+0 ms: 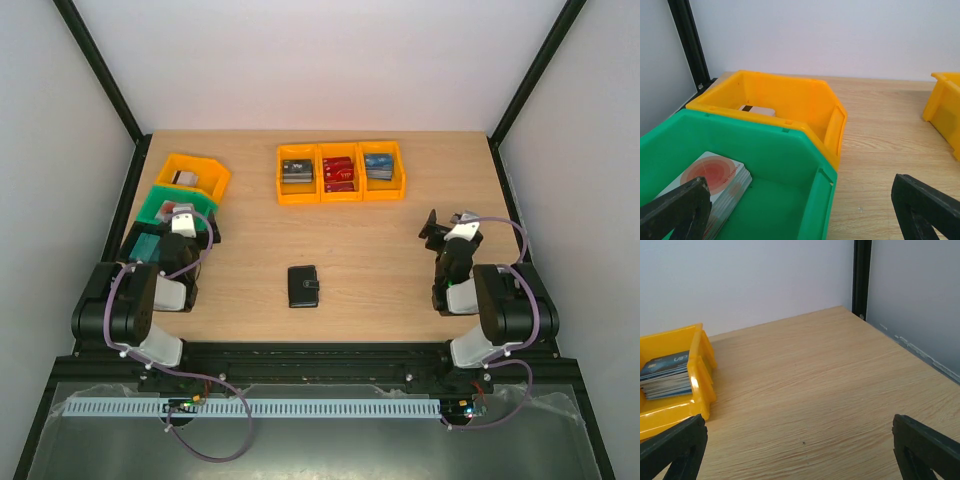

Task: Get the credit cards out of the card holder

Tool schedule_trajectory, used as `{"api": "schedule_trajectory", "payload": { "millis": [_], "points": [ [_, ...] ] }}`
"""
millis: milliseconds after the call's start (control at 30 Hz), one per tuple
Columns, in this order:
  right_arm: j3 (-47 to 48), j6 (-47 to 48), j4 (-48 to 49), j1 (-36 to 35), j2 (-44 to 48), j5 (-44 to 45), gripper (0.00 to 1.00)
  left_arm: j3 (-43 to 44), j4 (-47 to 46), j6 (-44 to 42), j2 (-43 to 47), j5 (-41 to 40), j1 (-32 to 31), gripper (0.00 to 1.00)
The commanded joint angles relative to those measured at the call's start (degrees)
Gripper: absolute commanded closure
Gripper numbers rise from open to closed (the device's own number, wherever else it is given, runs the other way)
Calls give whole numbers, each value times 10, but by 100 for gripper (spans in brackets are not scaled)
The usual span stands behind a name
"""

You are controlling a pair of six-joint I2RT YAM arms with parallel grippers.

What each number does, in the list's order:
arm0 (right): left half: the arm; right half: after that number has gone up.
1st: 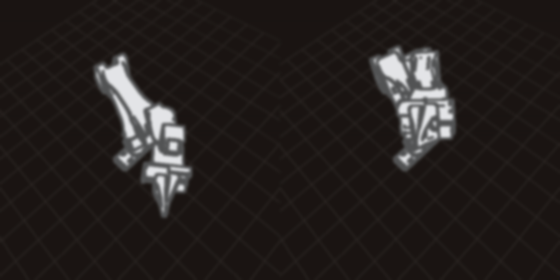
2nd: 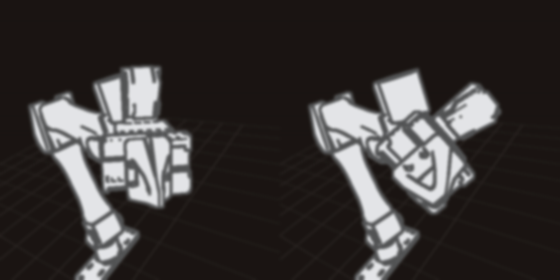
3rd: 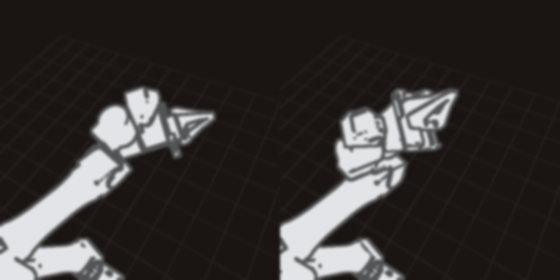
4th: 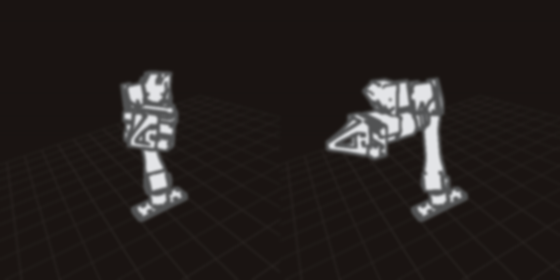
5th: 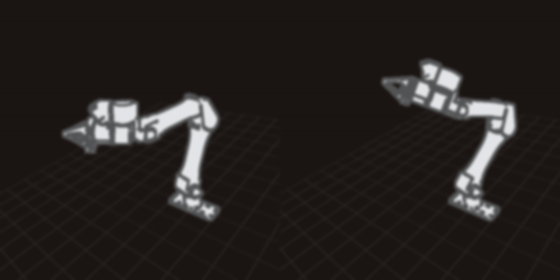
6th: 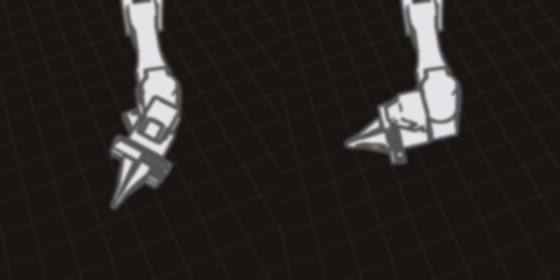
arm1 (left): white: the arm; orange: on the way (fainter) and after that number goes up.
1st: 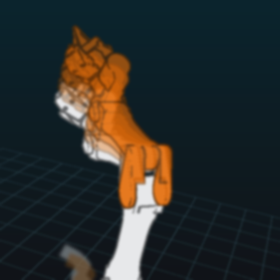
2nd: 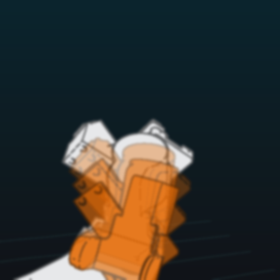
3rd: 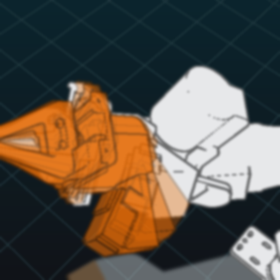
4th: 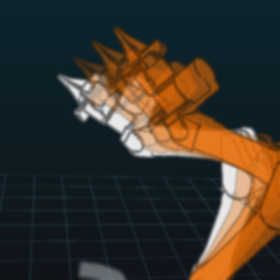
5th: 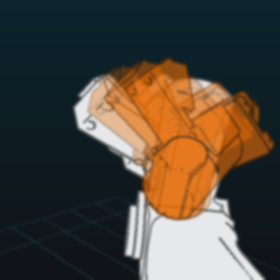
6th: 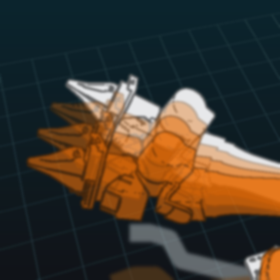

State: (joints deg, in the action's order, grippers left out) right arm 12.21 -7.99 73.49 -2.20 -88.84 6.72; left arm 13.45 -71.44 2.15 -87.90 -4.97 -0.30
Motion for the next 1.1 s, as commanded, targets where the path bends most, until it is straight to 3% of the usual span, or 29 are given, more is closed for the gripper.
{"api": "schedule_trajectory", "payload": {
  "millis": [0,167,300,433,500,667,800,933,1067],
  "points": [
    [19,-12,-52,3,55,35,1,10,-9,7,-2,4,3,0],
    [99,-80,-257,3,176,27,1,10,-9,7,-2,4,3,1],
    [161,-138,-367,3,228,-149,1,24,29,-2,19,37,5,1],
    [204,-205,-445,0,255,-323,2,97,210,-4,115,102,24,0],
    [222,-242,-484,-22,257,-365,8,145,322,-11,168,157,33,1],
    [256,-256,-598,-185,250,-340,9,352,809,-48,208,329,28,1],
    [282,-278,-673,-291,201,-313,12,398,1016,-23,203,442,8,0],
    [319,-281,-726,-358,104,-309,19,402,1047,42,167,440,-64,1],
    [347,-281,-753,-362,32,-339,29,355,960,148,122,483,-137,2]
  ]
}}
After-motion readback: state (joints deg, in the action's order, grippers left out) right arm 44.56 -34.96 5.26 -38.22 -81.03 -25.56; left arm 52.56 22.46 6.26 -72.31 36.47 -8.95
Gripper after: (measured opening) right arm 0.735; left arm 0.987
